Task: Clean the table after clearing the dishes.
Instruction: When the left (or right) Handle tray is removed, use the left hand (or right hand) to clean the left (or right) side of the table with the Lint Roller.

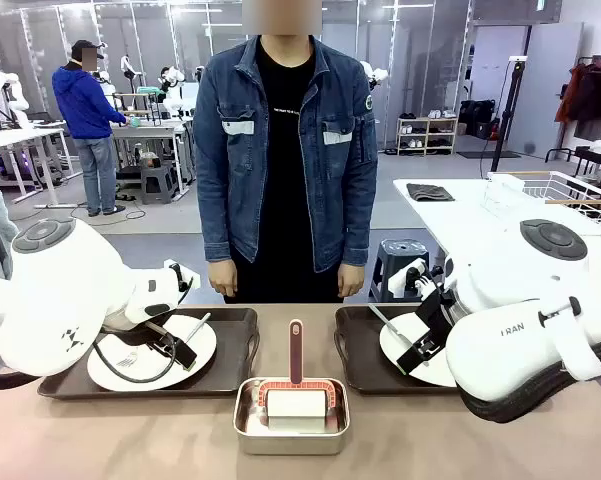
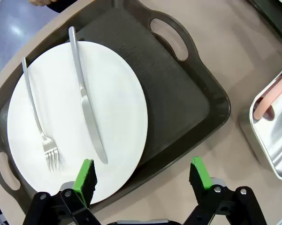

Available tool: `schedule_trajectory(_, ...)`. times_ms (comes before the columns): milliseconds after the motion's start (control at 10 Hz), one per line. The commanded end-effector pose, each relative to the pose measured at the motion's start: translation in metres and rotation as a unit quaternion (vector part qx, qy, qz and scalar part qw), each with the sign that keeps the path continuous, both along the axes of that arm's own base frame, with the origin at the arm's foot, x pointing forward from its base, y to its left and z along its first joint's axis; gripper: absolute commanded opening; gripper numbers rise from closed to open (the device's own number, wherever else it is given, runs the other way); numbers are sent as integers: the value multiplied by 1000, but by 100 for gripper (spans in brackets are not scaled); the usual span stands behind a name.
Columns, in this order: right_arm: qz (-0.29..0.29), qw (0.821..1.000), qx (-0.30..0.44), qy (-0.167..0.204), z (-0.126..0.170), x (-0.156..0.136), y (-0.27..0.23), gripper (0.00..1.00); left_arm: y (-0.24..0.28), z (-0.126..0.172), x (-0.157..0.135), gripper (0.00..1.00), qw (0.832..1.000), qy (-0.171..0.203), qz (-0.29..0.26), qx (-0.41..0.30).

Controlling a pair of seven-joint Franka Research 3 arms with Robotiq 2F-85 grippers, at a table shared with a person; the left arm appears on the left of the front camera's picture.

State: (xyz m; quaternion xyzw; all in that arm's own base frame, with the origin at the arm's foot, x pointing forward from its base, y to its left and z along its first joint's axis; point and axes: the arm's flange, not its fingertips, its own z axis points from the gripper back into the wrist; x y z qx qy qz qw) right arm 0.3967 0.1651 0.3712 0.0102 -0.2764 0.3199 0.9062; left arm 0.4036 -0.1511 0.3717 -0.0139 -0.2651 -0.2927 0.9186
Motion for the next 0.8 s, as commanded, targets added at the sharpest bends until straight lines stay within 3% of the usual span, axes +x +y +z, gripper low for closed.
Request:
schedule_trajectory(0, 0, 1000, 0, 0, 0, 0, 0, 100, 0, 0, 0, 100, 1000, 0, 0, 0)
schedule_trajectory(700, 0, 1000, 0, 0, 0, 0, 0, 100, 0, 0, 0, 100, 1000, 0, 0, 0)
